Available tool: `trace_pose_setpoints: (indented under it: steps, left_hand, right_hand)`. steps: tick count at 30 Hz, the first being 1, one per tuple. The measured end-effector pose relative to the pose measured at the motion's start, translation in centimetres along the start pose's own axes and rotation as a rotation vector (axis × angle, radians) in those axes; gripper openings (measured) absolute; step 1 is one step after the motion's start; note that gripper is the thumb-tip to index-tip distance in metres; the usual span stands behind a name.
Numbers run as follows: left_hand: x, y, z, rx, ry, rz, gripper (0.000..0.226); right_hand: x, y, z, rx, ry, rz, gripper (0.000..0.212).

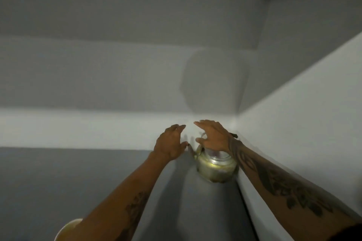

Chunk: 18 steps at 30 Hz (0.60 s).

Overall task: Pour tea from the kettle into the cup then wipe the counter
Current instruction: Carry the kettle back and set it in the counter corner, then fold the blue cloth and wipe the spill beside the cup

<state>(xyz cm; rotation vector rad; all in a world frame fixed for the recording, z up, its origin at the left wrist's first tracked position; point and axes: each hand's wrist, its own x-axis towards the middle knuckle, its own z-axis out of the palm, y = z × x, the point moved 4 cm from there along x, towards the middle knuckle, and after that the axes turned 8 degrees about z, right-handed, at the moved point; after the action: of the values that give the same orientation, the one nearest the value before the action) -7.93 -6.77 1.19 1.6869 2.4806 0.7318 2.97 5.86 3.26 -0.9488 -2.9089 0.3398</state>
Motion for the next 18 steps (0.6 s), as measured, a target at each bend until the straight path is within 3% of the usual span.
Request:
trace_pose_setpoints:
  steps: [7,18]
  left_hand:
    - [-11.8,-7.9,-4.1,0.111,0.057,-0.142,0.066]
    - [-33.3,-20.6,-7.3,0.100,0.132,-0.414,0.059]
  right_hand:
    - [-3.0,-13.9,5.9,0.060,-0.059,-0.156,0.063]
    - [-9.2,-36.9,16.2,0.070,-0.165,-0.376,0.060]
